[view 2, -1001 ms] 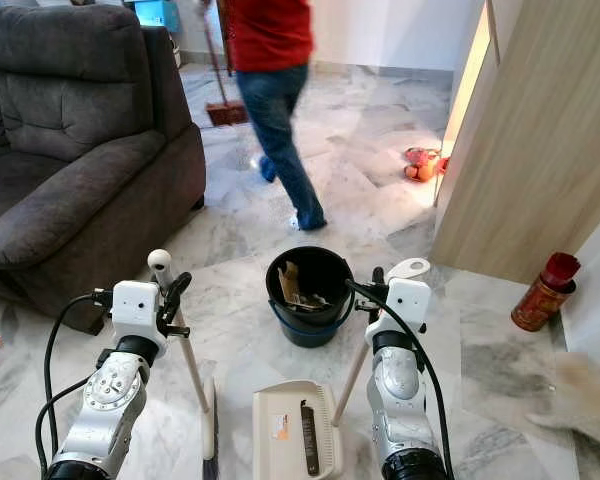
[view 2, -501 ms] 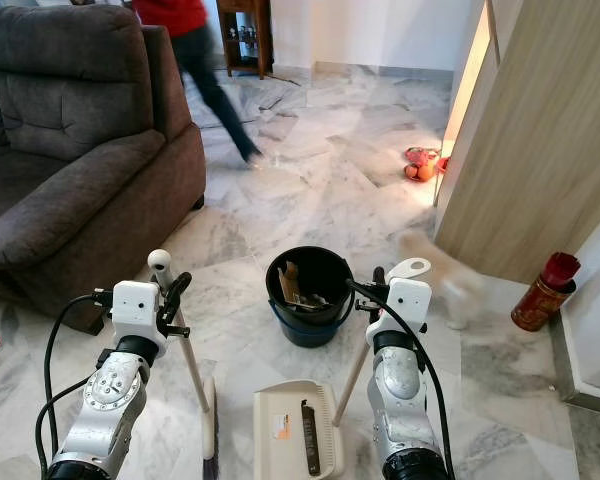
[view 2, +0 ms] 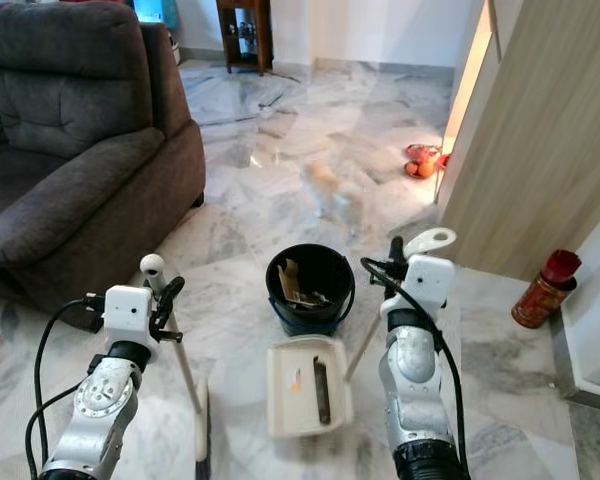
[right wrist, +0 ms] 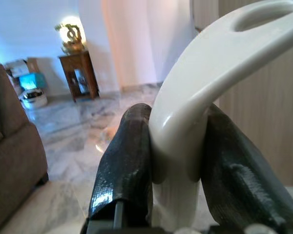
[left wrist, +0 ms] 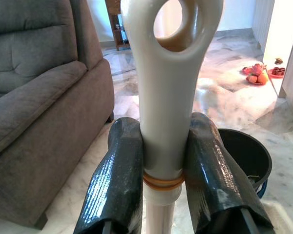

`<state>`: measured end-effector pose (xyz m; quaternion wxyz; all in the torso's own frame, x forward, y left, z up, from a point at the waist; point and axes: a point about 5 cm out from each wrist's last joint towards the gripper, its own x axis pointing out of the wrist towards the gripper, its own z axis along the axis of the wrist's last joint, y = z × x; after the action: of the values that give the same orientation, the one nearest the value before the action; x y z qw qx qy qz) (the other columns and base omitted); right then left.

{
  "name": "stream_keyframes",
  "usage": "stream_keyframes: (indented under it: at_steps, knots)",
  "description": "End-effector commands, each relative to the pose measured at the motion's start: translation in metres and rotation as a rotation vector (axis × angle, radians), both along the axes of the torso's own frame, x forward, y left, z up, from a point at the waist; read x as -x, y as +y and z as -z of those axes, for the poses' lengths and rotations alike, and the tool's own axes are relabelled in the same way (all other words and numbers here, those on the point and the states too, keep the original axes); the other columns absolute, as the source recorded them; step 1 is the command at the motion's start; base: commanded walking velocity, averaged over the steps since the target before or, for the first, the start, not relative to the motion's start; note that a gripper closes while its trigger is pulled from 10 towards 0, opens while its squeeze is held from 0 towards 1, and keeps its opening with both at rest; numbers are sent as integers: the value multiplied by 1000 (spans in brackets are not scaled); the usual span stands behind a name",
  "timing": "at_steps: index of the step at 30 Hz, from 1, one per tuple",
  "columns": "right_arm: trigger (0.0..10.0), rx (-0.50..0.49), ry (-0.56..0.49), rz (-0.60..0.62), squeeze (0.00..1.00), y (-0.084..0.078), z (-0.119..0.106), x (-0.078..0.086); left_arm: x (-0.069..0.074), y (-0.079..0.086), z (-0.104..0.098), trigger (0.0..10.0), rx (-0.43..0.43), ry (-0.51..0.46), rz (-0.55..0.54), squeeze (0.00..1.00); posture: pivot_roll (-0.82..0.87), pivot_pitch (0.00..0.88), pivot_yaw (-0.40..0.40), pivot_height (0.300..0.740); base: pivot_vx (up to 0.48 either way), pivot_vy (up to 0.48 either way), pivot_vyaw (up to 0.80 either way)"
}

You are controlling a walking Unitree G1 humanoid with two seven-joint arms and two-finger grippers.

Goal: Sweep floor

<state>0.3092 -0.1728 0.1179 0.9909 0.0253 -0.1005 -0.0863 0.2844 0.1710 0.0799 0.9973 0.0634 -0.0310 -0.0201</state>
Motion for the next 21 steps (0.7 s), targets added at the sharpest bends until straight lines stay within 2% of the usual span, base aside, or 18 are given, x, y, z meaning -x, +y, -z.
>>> stream_keyframes:
  at_steps: [1,15,17,21]
  knots:
    - [10000,9,-86,-20,0,3,-24,-1,0,6,-9,10000,-18,-36,-15,0,108,0,54,740,0,0,0]
    - [10000,59,-139,-38,0,-3,-56,19,-1,6,-9,10000,-14,-36,-15,0,99,6,57,740,0,0,0]
    - [10000,53,-183,-44,0,0,-73,21,-1,6,-10,10000,-14,-42,-15,0,100,6,58,740,0,0,0]
    - [10000,45,-222,-50,0,3,-90,22,0,6,-10,10000,-15,-48,-13,0,99,4,59,740,0,0,0]
